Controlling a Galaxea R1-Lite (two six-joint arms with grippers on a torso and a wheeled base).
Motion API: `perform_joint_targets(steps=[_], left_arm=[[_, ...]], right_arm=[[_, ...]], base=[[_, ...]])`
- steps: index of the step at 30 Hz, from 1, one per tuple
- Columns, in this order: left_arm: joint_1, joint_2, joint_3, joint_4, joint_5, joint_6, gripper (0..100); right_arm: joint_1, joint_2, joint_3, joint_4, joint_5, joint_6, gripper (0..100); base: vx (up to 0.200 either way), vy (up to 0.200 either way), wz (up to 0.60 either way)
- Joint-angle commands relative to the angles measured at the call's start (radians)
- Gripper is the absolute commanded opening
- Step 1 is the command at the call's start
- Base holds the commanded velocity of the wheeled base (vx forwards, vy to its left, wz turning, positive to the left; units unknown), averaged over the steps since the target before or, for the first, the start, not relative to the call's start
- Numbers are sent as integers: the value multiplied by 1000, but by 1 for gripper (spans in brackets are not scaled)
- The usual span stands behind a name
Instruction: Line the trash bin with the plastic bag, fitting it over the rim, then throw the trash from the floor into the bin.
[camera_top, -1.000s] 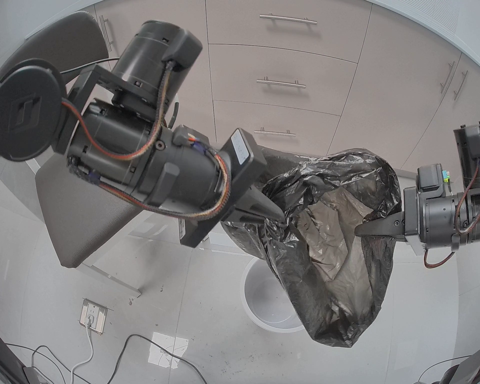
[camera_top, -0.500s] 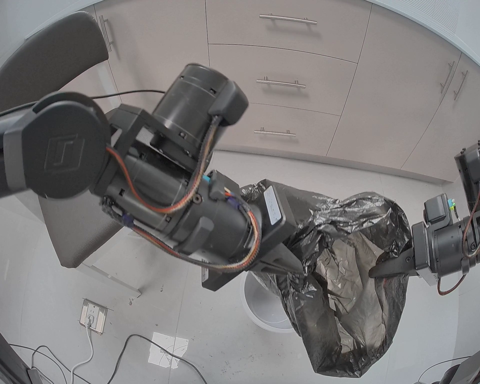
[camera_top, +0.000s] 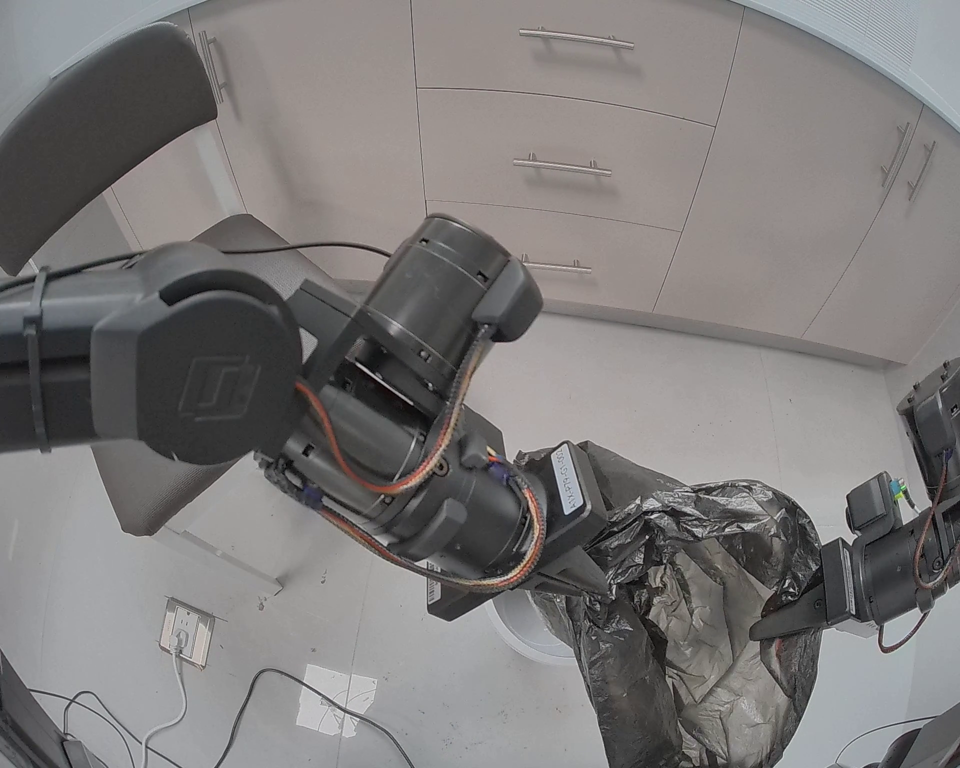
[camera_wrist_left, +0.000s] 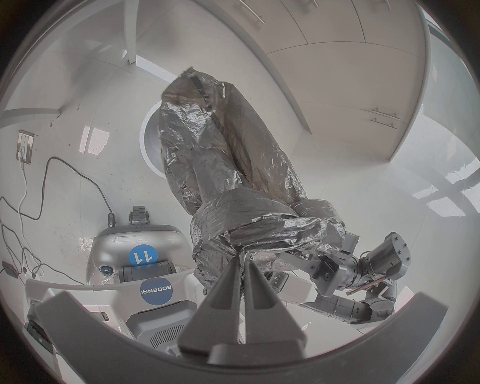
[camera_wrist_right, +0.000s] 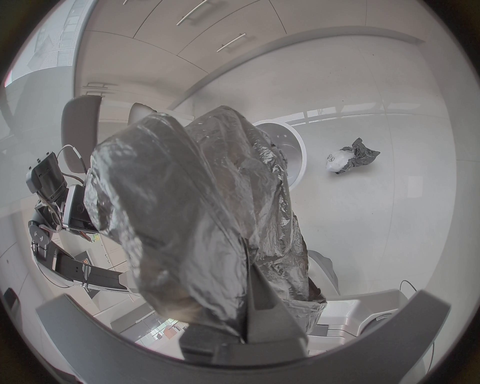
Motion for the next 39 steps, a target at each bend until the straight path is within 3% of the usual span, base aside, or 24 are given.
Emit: perform_joint_targets(steps=[1, 26, 35, 39], left_arm=[[0, 39, 2, -6, -1, 0, 0], [1, 94, 80, -5, 1, -1, 0], [4, 136, 77, -11, -1, 3, 0], [12, 169, 74, -14, 1, 45, 0]], right_arm=[[-3, -16, 31, -2, 1, 0, 0], [-29, 107, 82, -73, 59, -8, 0], [-29, 191, -13, -47, 85, 29, 0], [-31, 251, -102, 45, 82, 27, 0]], base=[[0, 0, 0], [0, 0, 0], [0, 0, 0], [0, 0, 0]])
